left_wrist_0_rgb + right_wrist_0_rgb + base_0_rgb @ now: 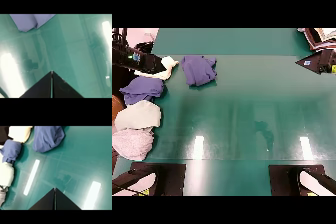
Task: Fold the shirts.
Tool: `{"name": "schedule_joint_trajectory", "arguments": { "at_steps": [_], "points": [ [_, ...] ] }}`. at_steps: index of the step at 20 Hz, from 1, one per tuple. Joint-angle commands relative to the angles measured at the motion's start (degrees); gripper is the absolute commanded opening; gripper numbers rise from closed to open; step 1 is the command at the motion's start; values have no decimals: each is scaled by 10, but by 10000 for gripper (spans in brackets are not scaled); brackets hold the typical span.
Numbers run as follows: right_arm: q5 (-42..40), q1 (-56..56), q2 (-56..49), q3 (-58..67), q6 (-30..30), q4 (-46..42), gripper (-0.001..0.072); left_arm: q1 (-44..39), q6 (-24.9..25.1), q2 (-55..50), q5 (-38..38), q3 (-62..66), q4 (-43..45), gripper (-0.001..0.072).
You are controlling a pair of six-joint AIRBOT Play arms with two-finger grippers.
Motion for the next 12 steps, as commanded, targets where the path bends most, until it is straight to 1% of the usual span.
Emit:
{"name": "schedule_joint_trajectory", "arguments": {
  "at_steps": [1,3,4,5,6,9,12],
  "points": [
    [0,0,0,0,0,0,14,0,-1,0,33,0,-8,25],
    [-1,0,0,0,0,0,14,0,-2,0,76,0,-23,26],
    [-13,0,0,0,0,1,14,0,-2,-2,94,-1,-23,114],
    [-30,0,0,0,0,1,14,0,-3,-7,114,-1,-23,499],
    [-41,0,0,0,0,1,14,0,-14,-19,133,-2,-23,683],
    [-39,0,0,0,0,1,15,0,-20,-97,157,-2,-38,675],
    [-13,0,0,0,0,0,15,-1,-19,-222,220,-2,-64,676]
  ]
}}
